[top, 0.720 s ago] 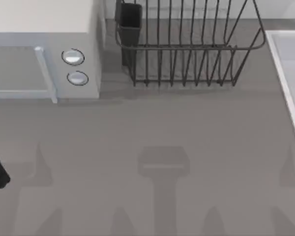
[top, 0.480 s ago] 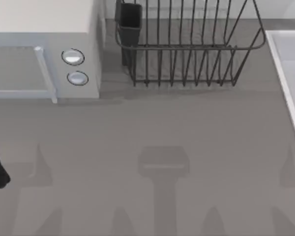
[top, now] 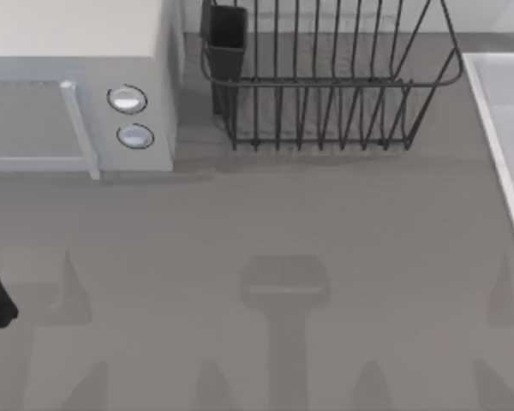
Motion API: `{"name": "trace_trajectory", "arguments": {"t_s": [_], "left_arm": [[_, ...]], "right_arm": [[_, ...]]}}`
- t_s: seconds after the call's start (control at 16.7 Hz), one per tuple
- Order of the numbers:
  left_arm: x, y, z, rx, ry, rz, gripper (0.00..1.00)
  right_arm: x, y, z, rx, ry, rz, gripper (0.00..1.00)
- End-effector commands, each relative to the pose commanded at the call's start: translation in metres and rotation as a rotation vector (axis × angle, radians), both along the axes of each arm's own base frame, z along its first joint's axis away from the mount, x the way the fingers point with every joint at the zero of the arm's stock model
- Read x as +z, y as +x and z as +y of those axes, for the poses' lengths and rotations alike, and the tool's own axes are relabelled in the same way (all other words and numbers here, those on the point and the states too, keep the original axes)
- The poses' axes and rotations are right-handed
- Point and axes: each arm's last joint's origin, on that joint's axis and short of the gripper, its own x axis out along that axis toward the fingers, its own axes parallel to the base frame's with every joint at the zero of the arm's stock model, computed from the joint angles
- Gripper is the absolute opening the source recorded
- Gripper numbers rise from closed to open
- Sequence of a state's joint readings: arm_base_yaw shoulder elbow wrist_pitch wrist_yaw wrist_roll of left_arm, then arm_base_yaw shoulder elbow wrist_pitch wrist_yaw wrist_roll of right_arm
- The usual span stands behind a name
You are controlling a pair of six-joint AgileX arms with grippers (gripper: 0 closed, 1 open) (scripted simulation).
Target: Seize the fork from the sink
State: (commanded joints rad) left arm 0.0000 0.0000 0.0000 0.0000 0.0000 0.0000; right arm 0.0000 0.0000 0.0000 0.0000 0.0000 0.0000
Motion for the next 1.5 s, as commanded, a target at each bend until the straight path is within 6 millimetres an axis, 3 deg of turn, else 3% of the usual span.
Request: {"name": "trace_trajectory", "arguments": {"t_s": [0.84, 1.02, 1.2, 1.32, 1.5], "left_arm": [[0.0, 0.0, 0.0, 0.0, 0.0, 0.0, 1.0], [0.0, 0.0, 0.0, 0.0, 0.0, 0.0, 1.0], [0.0, 0.0, 0.0, 0.0, 0.0, 0.0, 1.0], [0.0, 0.0, 0.0, 0.0, 0.0, 0.0, 1.0], [0.0, 0.0, 0.0, 0.0, 0.0, 0.0, 1.0]], "right_arm": [[0.006, 0.0, -0.001, -0.005, -0.005, 0.021, 1.0], [0.03, 0.003, -0.003, -0.025, -0.024, 0.103, 1.0], [0.067, 0.016, -0.007, -0.052, -0.049, 0.247, 1.0], [0.095, 0.036, -0.011, -0.07, -0.066, 0.371, 1.0], [0.129, 0.084, -0.023, -0.09, -0.085, 0.588, 1.0]]}}
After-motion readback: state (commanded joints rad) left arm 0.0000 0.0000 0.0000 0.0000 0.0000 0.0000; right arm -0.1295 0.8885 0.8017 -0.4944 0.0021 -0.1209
